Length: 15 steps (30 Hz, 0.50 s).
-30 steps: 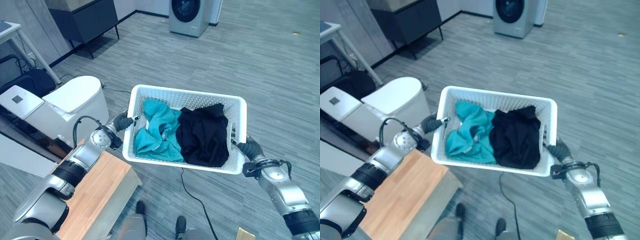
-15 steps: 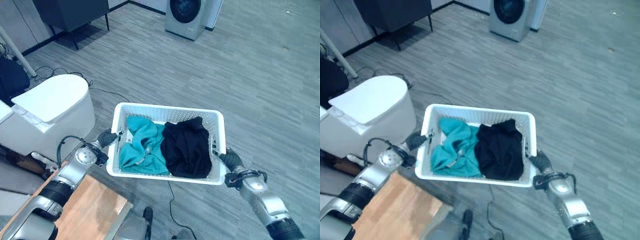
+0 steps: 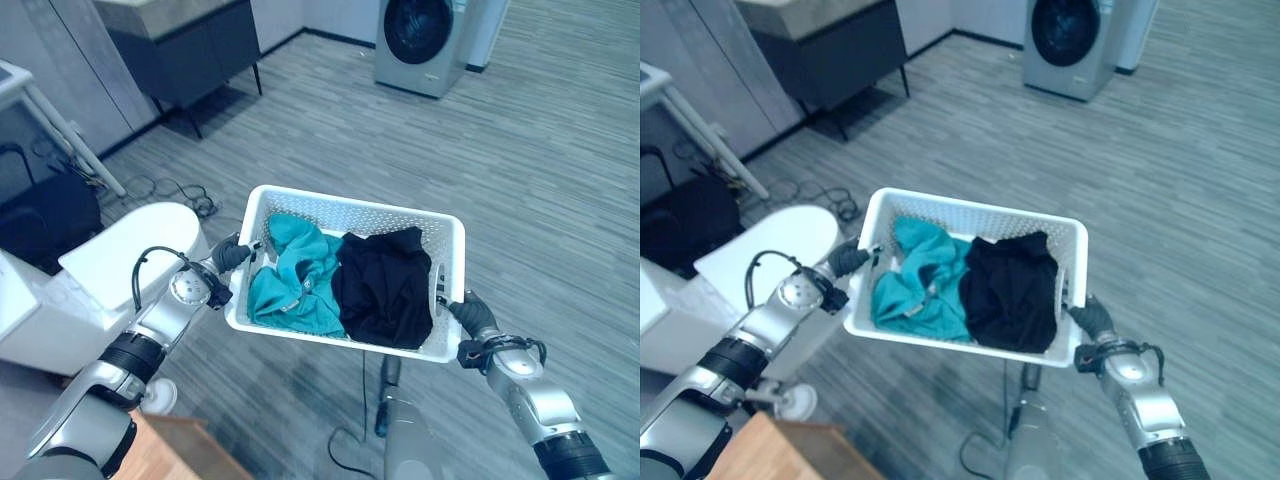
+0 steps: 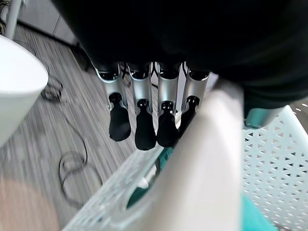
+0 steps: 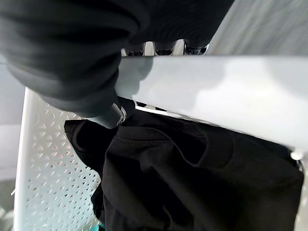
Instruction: Grab the laundry basket,head to the washer,open it,put in the laundry and shut it.
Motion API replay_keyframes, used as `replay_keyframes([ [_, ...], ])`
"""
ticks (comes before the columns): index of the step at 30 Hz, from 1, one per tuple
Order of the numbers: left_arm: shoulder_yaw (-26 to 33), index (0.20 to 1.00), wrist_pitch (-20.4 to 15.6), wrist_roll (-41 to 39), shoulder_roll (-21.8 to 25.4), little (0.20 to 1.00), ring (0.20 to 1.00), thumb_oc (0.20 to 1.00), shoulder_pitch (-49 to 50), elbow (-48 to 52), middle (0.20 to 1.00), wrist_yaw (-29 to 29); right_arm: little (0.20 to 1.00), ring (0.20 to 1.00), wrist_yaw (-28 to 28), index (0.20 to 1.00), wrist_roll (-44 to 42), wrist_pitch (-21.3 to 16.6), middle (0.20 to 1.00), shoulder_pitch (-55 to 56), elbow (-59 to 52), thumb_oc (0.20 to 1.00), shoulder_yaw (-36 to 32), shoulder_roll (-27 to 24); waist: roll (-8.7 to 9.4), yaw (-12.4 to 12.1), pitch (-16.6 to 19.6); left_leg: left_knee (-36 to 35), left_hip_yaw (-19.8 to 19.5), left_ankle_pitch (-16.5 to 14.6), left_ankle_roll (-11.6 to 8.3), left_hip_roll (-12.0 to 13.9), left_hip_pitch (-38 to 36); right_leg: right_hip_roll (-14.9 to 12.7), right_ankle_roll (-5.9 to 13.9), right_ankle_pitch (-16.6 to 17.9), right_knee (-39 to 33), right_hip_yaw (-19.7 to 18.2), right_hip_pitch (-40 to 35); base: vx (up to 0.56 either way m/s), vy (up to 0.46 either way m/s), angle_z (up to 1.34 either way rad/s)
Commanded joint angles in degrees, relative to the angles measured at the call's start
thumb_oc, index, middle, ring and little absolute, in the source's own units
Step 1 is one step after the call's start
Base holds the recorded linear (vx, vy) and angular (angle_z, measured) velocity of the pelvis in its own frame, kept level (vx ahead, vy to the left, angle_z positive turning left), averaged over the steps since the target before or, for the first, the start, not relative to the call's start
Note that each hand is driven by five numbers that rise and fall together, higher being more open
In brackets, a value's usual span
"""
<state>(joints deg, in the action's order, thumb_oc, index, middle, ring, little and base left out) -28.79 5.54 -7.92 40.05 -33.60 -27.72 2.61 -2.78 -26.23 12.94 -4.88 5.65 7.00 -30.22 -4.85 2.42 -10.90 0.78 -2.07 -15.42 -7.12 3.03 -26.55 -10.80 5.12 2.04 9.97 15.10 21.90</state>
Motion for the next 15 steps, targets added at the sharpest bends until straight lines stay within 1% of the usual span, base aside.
replay_keyframes([
  [1, 7.8, 0.2, -2.4, -0.8, 10.2, 0.2, 0.2, 0.2, -1.5, -1.8, 0.2, -4.2, 0.2, 0.2, -0.8, 0.2, -3.1, -4.9, 0.2, -3.6, -3.0, 0.2, -7.0, -5.6, 1.32, 1.5, 5.1, 8.8, -1.6, 7.9, 2.52, 4.2, 10.7, 0.8, 5.64, 6.9, -7.6, -5.7, -8.5, 0.48, -0.305, -0.16],
  [2, 8.0, 0.2, -2.4, -0.8, 10.2, 0.2, 0.2, 0.2, -1.3, -1.7, 0.2, -4.2, 0.2, 0.2, -0.8, 0.2, -3.1, -4.9, 0.2, -3.5, -3.0, 0.2, -6.9, -5.7, 1.17, 1.6, 5.2, 9.1, -1.6, 7.7, 2.43, 4.4, 11.0, 1.0, 5.56, 6.8, -7.5, -5.6, -8.3, 0.23, -0.236, -0.14],
  [3, 7.7, 0.2, -2.2, -1.9, 10.1, 0.2, 0.2, 0.2, -1.2, -1.9, 0.2, -4.3, 0.2, 0.2, -1.1, 0.2, -3.8, -5.4, 0.2, -3.4, -3.0, 0.2, -6.8, -6.3, 0.87, 1.8, 5.0, 18.1, -1.9, 13.5, 2.81, 6.5, 14.0, 3.3, 3.77, 5.7, -5.5, -7.8, -9.2, 0.17, -0.333, -0.35],
  [4, 7.5, 0.2, -1.8, -2.8, 10.2, 0.2, 0.2, 0.2, -1.1, -1.2, 0.2, -4.3, 0.2, 0.2, -2.1, 0.2, -4.4, -5.4, 0.2, -2.9, -3.0, 0.2, -7.3, -7.0, 1.88, 2.1, 4.6, 27.3, -2.8, 18.0, 3.72, 7.4, 19.1, 4.0, 2.03, 4.7, -4.7, -9.0, -10.2, 0.38, -0.652, -0.44],
  [5, 9.3, 0.2, -1.4, -3.5, 11.4, 0.2, 0.2, 0.2, 0.6, 1.2, 0.2, -4.2, 0.2, 0.2, -3.1, 0.2, -4.5, -5.7, 0.2, -2.6, -3.1, 0.2, -8.3, -8.1, 3.27, 1.3, 4.2, 41.3, -3.2, 22.3, 5.4, 9.5, 24.9, 6.7, -1.63, 1.6, -5.1, -9.7, -13.8, 0.27, -0.491, -0.48],
  [6, 9.3, 0.2, -1.4, -3.5, 11.4, 0.2, 0.2, 0.2, 0.6, 1.3, 0.2, -4.2, 0.2, 0.2, -3.1, 0.2, -4.5, -5.7, 0.2, -2.6, -3.1, 0.2, -8.3, -8.1, 3.31, 1.4, 4.3, 41.3, -3.3, 22.4, 5.4, 9.4, 25.1, 6.6, -1.62, 1.7, -5.1, -9.6, -13.8, 0.52, -0.653, -0.31],
  [7, 9.2, 0.2, -1.4, -3.2, 11.4, 0.2, 0.2, 0.2, -0.3, 2.1, 0.2, -4.5, 0.2, 0.2, -4.2, 0.2, -4.2, -6.1, 0.2, -2.6, -2.6, 0.2, -8.9, -9.0, 4.2, 0.3, 3.1, 50.4, -3.3, 23.6, 5.91, 11.0, 29.3, 8.2, -3.69, -1.0, -5.4, -10.3, -17.6, 0.23, -0.351, -0.51],
  [8, 8.9, 0.2, -1.4, -3.2, 11.4, 0.2, 0.2, 0.2, -0.6, 2.1, 0.2, -4.5, 0.2, 0.2, -4.2, 0.2, -4.3, -6.1, 0.2, -2.6, -2.5, 0.2, -9.1, -9.0, 4.56, 0.3, 2.7, 51.2, -3.3, 24.2, 6.28, 11.0, 30.3, 8.0, -4.26, -0.3, -5.3, -9.8, -17.2, 0.35, -0.474, -0.23],
  [9, 8.0, 0.2, -1.3, -3.4, 11.5, 0.2, 0.2, 0.2, -2.0, 2.2, 0.2, -4.9, 0.2, 0.2, -4.9, 0.2, -4.2, -6.4, 0.2, -2.6, -2.4, 0.2, -9.5, -9.4, 4.68, -0.1, 2.0, 52.0, -1.7, 23.9, 6.17, 12.9, 33.0, 8.6, -4.68, -1.6, -5.4, -9.0, -18.9, 0.11, -0.212, -0.17],
  [10, 7.2, 0.2, -1.1, -3.6, 11.1, 0.2, 0.2, 0.2, -3.1, 2.4, 0.2, -4.9, 0.2, 0.2, -5.3, 0.2, -4.5, -6.5, 0.2, -2.3, -2.7, 0.2, -10.0, -9.4, 5.0, -0.5, 1.6, 52.8, -0.6, 23.3, 5.97, 13.0, 36.5, 8.7, -5.04, -2.5, -5.4, -8.7, -20.2, 0.42, -0.201, -0.07],
  [11, 5.4, 0.2, -1.1, -3.5, 9.4, 0.2, 0.2, 0.2, -5.8, 2.0, 0.2, -5.1, 0.2, 0.2, -5.6, 0.2, -4.9, -6.6, 0.2, -1.9, -3.1, 0.2, -10.3, -9.3, 4.95, -1.6, 0.7, 47.7, 1.6, 19.7, 5.47, 8.7, 41.7, 9.0, -4.66, -4.4, -5.1, -9.0, -22.8, 0.47, -0.08, -0.18],
  [12, 5.3, 0.2, -1.3, -3.3, 8.7, 0.2, 0.2, 0.2, -6.4, 1.6, 0.2, -5.1, 0.2, 0.2, -5.6, 0.2, -4.9, -7.0, 0.2, -1.8, -3.5, 0.2, -10.3, -9.2, 4.65, -2.3, 0.5, 43.4, 2.9, 19.5, 4.91, 7.0, 44.2, 9.6, -4.48, -5.4, -5.0, -9.1, -24.3, 0.54, 0.006, -0.22],
  [13, 4.7, 0.2, -1.6, -3.2, 8.3, 0.2, 0.2, 0.2, -7.6, 1.3, 0.2, -5.3, 0.2, 0.2, -5.4, 0.2, -5.0, -7.2, 0.2, -1.4, -4.1, 0.2, -10.3, -8.9, 4.57, -3.4, 0.4, 35.8, 4.3, 20.1, 4.77, 5.1, 45.0, 9.8, -4.01, -6.2, -4.7, -9.4, -25.2, 0.68, 0.089, -0.27],
  [14, 3.6, 0.2, -1.8, -2.7, 7.6, 0.2, 0.2, 0.2, -8.9, 0.3, 0.2, -5.3, 0.2, 0.2, -5.0, 0.2, -5.0, -8.3, 0.2, -1.0, -4.4, 0.2, -9.9, -8.1, 3.75, -5.4, 0.5, 17.5, 5.2, 21.6, 4.27, 2.8, 44.3, 10.9, -2.84, -8.6, -5.0, -9.8, -28.0, 0.71, 0.117, -0.43],
  [15, 3.3, 0.2, -2.1, -2.7, 7.4, 0.2, 0.2, 0.2, -9.2, -0.1, 0.2, -5.2, 0.2, 0.2, -4.9, 0.2, -4.8, -8.6, 0.2, -1.3, -4.2, 0.2, -9.5, -7.8, 3.42, -6.5, 0.3, 9.9, 4.6, 22.8, 3.93, 1.7, 43.8, 11.1, -2.4, -9.6, -5.2, -10.1, -29.6, 0.76, 0.126, -0.4],
])
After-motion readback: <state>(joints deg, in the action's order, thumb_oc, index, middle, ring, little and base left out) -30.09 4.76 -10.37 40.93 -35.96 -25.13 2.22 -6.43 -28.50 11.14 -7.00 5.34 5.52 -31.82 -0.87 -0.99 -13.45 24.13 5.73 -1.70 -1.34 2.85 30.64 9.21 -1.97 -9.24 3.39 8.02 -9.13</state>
